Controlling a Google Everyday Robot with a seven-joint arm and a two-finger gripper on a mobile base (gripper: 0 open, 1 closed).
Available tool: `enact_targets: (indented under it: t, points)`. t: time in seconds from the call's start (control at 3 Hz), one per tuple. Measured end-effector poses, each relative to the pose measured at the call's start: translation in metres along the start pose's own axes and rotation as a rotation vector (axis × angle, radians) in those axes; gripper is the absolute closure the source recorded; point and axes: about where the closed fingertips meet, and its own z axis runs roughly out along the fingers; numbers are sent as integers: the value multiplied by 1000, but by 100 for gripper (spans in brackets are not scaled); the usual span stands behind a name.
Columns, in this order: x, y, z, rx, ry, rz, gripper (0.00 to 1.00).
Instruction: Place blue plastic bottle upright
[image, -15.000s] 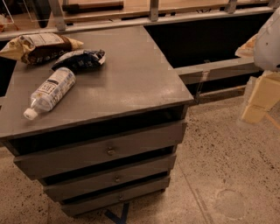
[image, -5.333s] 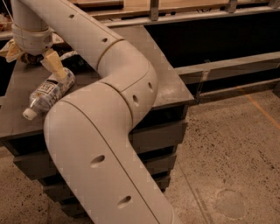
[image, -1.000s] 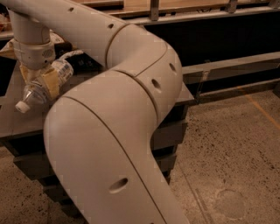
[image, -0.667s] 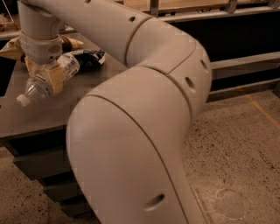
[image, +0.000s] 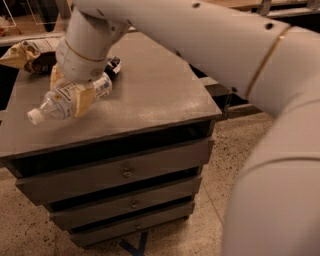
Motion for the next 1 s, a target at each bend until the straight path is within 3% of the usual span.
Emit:
enact_targets:
  t: [0.33, 0.67, 1.0]
  points:
    - [-7, 36, 1, 127, -105, 42, 100]
    - [-7, 48, -2, 277, -132, 47, 100]
    - [-22, 54, -5, 390, -54, -15, 100]
